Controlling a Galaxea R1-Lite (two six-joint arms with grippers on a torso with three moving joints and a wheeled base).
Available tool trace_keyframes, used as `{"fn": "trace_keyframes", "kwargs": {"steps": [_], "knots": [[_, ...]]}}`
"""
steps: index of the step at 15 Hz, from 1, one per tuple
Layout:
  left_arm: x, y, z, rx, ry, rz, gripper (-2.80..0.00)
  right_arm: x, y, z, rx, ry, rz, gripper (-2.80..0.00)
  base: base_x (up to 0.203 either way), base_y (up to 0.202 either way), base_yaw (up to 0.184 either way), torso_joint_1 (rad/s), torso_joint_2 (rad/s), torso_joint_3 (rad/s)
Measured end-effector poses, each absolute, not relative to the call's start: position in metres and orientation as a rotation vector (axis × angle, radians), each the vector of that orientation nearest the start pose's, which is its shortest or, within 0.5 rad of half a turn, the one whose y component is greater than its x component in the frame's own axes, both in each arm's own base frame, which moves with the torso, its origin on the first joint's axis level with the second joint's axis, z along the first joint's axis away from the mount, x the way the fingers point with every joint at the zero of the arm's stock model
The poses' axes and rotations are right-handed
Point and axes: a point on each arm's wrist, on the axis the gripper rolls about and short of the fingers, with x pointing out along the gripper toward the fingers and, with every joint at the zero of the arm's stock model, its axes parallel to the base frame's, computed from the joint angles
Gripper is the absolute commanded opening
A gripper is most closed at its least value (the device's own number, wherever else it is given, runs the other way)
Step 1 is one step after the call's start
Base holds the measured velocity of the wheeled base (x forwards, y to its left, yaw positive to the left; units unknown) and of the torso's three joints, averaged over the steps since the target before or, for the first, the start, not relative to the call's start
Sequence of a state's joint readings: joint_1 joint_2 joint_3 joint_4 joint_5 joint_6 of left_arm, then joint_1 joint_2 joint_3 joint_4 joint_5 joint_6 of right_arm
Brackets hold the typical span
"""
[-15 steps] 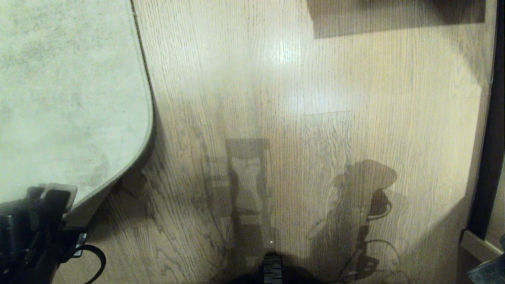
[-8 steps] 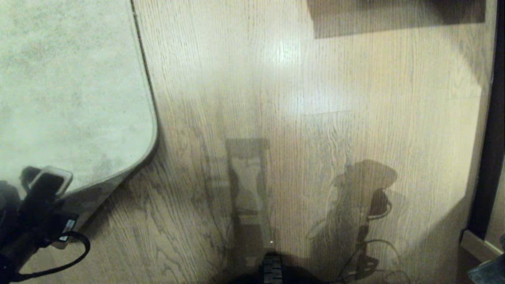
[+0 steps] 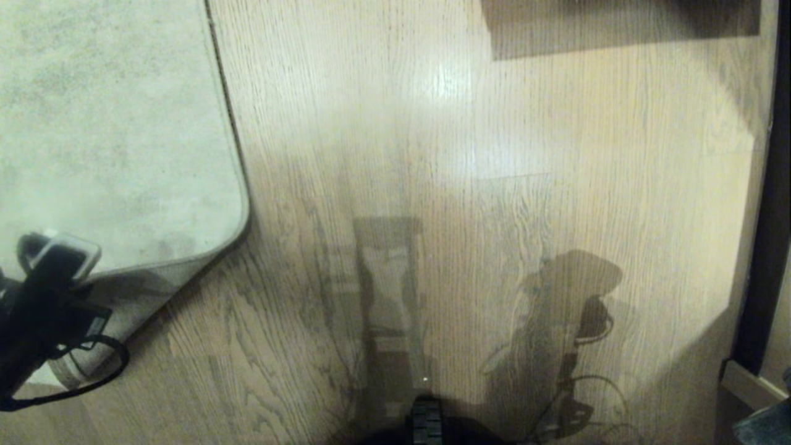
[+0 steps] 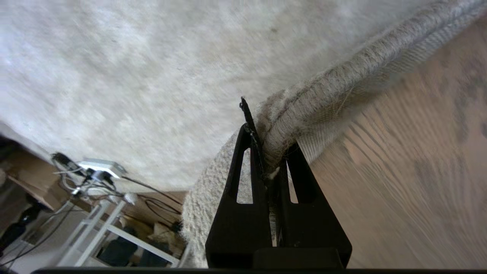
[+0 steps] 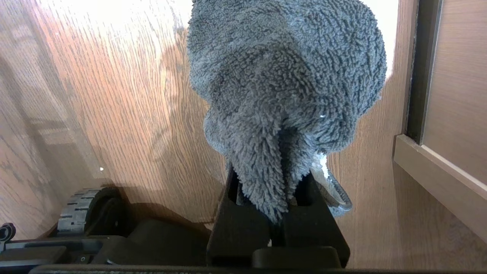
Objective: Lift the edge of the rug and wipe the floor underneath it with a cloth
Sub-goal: Lift up the carpet
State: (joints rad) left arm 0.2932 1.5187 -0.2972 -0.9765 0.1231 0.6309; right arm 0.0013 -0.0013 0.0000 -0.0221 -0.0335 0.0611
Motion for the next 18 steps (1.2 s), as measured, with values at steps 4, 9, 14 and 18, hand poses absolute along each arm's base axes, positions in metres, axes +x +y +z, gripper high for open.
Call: {"fn": "trace_keyframes", "kwargs": {"steps": [4, 9, 14, 18], "knots": [[0.2038, 0.0676, 0.1370, 0.598, 0.368, 0.335, -2.80, -0.0229, -0.0008, 0.0777, 0.061, -0.024, -0.032, -2.80, 0.000, 0.000, 0.000, 0.000, 0.00, 0.000], [0.2023, 0.0673, 0.1351, 0.601, 0.377, 0.333, -2.80, -0.0229, -0.0008, 0.0777, 0.061, -0.024, -0.032, -2.80, 0.000, 0.000, 0.000, 0.000, 0.00, 0.000], [0.2001, 0.0696, 0.1335, 0.598, 0.388, 0.343, -2.80, -0.0229, -0.0008, 0.0777, 0.061, -0.024, -0.031, -2.80, 0.000, 0.000, 0.000, 0.000, 0.00, 0.000], [0.1987, 0.0697, 0.1324, 0.596, 0.393, 0.344, -2.80, -0.0229, -0.0008, 0.0777, 0.061, -0.024, -0.032, -2.80, 0.000, 0.000, 0.000, 0.000, 0.00, 0.000]]}}
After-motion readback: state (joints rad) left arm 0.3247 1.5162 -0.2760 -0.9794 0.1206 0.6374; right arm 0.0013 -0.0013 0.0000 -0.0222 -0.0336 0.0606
